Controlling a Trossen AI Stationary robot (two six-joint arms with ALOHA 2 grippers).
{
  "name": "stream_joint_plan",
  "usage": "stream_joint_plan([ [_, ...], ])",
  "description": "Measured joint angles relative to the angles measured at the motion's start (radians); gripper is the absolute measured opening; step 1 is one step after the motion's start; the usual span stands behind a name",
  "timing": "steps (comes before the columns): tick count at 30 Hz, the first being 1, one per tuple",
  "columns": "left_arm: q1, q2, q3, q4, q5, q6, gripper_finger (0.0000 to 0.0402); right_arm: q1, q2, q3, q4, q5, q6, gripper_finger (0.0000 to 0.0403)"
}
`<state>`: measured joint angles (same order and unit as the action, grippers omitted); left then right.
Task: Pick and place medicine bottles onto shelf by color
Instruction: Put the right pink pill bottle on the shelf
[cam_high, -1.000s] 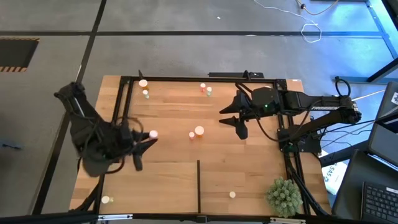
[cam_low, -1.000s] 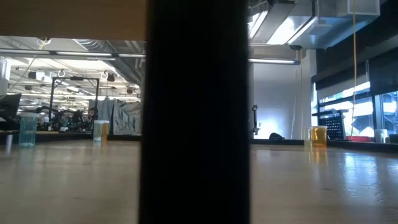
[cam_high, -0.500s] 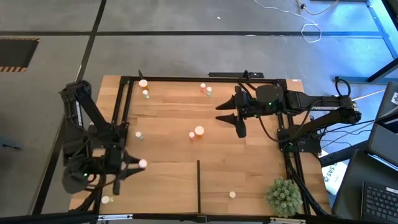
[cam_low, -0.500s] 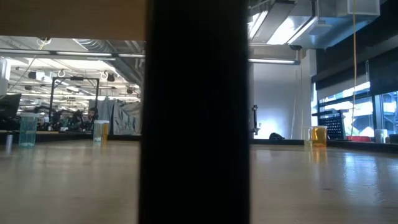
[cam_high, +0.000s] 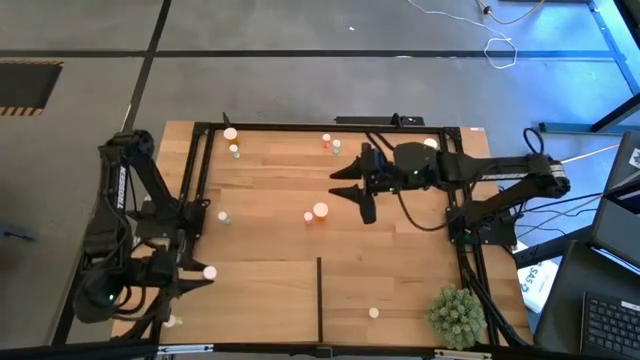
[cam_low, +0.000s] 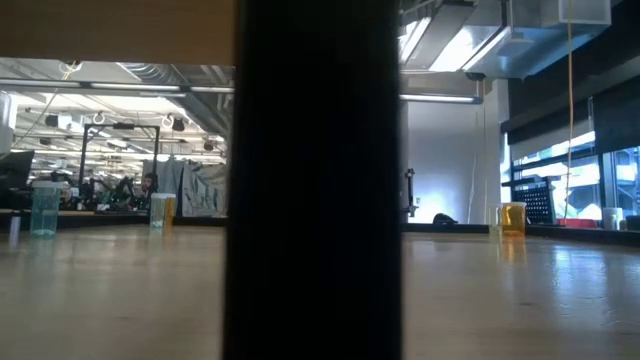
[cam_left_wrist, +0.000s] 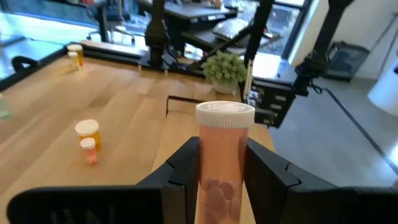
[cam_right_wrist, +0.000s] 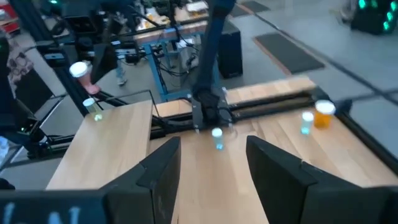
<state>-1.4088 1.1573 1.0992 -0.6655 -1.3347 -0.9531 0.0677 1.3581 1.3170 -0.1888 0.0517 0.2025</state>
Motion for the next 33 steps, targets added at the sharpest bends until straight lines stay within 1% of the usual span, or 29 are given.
stream_joint_plan([
  [3, -0.027, 0.039, 0.000, -0.001, -0.050, -0.042, 0.0096, 0.009, 0.016, 0.000, 0.026, 0.000, -0.003, 0.0185],
  [6, -0.050, 0.073, 0.000, -0.008, -0.083, -0.108, 0.0096, 0.011, 0.022, 0.000, 0.035, 0.000, -0.012, 0.0185],
  [9, -0.061, 0.096, 0.000, -0.008, -0.111, -0.142, 0.0096, 0.014, 0.022, 0.000, 0.038, 0.001, -0.025, 0.0185],
  [13, -0.064, 0.101, -0.001, -0.014, -0.127, -0.176, 0.0096, 0.014, 0.021, 0.000, 0.051, 0.001, -0.028, 0.0185],
  [16, -0.064, 0.099, -0.001, -0.061, -0.149, -0.200, 0.0096, 0.014, 0.021, 0.000, 0.052, 0.001, -0.029, 0.0185],
  [18, -0.064, 0.098, -0.001, -0.117, -0.181, -0.242, 0.0096, 0.014, 0.021, 0.000, 0.052, 0.001, -0.029, 0.0185],
  [20, -0.064, 0.098, -0.001, -0.205, -0.192, -0.320, 0.0096, 0.014, 0.021, 0.000, 0.052, 0.001, -0.028, 0.0185],
  [26, -0.064, 0.098, -0.001, -0.569, -0.192, -0.684, 0.0096, 0.014, 0.021, 0.000, 0.051, 0.001, -0.025, 0.0185],
  [28, -0.064, 0.098, -0.001, -0.661, -0.191, -0.777, 0.0096, 0.014, 0.021, 0.000, 0.051, 0.001, -0.025, 0.0185],
  [30, -0.065, 0.098, -0.001, -0.717, -0.184, -0.823, 0.0096, 0.014, 0.021, 0.000, 0.051, 0.002, -0.025, 0.0185],
  [33, -0.065, 0.098, -0.001, -0.759, -0.166, -0.849, 0.0096, 0.014, 0.021, 0.000, 0.051, 0.030, -0.025, 0.0185],
])
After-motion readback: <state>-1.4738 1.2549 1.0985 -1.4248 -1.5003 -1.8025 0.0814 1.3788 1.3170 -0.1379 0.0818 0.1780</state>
